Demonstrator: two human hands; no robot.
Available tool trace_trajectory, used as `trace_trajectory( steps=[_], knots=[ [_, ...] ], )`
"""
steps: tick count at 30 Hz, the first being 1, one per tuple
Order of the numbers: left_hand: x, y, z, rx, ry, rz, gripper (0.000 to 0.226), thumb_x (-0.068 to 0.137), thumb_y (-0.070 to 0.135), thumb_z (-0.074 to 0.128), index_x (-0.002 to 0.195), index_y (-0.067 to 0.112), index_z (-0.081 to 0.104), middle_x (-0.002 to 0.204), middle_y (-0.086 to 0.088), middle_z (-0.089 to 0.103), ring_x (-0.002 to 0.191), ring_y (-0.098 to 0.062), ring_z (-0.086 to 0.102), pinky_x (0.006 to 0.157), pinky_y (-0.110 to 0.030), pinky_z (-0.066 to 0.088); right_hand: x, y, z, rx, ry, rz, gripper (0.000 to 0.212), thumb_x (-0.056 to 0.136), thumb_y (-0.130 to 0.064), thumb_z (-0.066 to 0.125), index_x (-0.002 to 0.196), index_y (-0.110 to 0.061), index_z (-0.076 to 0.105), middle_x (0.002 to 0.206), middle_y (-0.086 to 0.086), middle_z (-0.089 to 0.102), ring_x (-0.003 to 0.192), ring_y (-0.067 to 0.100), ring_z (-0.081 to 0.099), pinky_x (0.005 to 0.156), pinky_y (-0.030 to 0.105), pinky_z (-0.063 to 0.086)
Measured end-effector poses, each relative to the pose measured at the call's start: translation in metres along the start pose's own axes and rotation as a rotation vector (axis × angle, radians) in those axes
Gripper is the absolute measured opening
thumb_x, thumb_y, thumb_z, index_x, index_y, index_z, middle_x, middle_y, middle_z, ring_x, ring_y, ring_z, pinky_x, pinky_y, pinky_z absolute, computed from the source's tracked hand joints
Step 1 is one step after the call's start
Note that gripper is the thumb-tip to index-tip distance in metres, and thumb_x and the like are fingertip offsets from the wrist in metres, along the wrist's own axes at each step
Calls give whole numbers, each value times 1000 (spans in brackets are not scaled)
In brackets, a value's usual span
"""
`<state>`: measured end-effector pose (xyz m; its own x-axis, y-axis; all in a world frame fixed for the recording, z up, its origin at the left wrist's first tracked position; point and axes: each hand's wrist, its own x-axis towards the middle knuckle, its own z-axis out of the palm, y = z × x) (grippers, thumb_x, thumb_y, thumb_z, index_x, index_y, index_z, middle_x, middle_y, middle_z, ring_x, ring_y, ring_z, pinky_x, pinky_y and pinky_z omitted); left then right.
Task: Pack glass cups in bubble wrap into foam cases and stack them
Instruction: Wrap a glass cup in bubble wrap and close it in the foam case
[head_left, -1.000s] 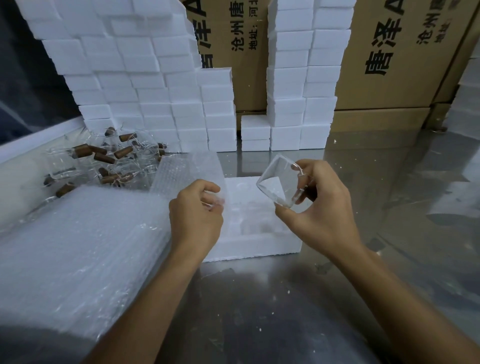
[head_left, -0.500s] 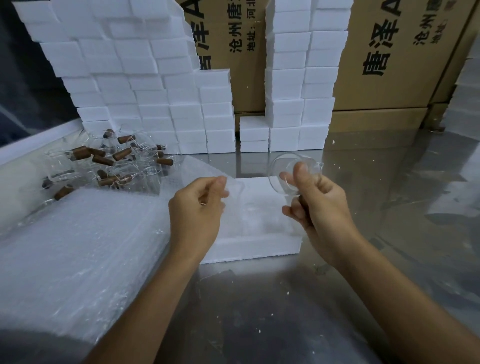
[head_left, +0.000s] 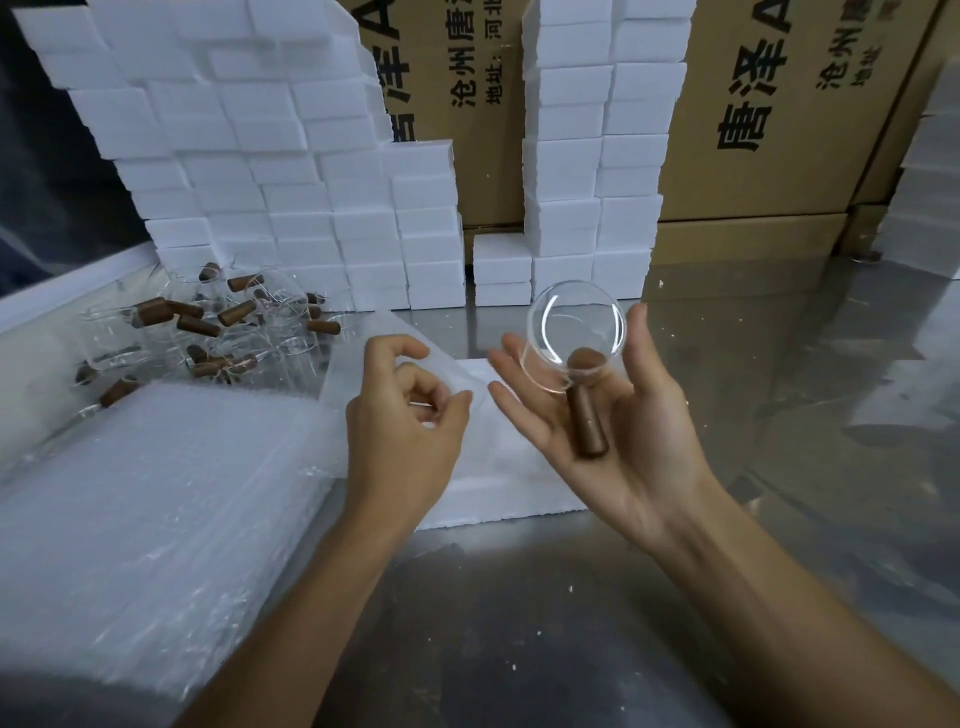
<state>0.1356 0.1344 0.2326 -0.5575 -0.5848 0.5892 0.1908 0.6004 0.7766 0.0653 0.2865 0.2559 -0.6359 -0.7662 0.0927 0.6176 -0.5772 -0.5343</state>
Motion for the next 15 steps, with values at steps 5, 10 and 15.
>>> trace_trajectory(
  steps=[5, 10, 15],
  knots=[
    [-10, 4, 7, 79, -102, 139, 55, 78, -10, 69, 95, 34, 41, 79, 15, 61, 76, -4, 65, 66, -11, 51, -2, 12, 10, -1, 23, 61, 47, 80, -55, 69, 68, -11, 57, 130, 28, 60, 122, 39, 59, 111, 47, 41],
    [-8, 4, 7, 132, -85, 232, 47, 79, -16, 65, 81, 30, 54, 89, 8, 68, 79, -8, 66, 72, -22, 55, 1, 6, 4, -159, 205, 48, 46, 79, -63, 62, 73, -19, 49, 125, 18, 67, 118, 30, 64, 110, 42, 42],
    [-6, 1, 7, 313, -110, 262, 40, 77, -25, 52, 88, 4, 77, 112, -10, 71, 100, -28, 67, 89, -37, 55, 4, 8, -1, -204, 229, 77, 47, 70, -62, 66, 68, -18, 48, 112, 23, 61, 105, 43, 51, 109, 39, 36]
  ],
)
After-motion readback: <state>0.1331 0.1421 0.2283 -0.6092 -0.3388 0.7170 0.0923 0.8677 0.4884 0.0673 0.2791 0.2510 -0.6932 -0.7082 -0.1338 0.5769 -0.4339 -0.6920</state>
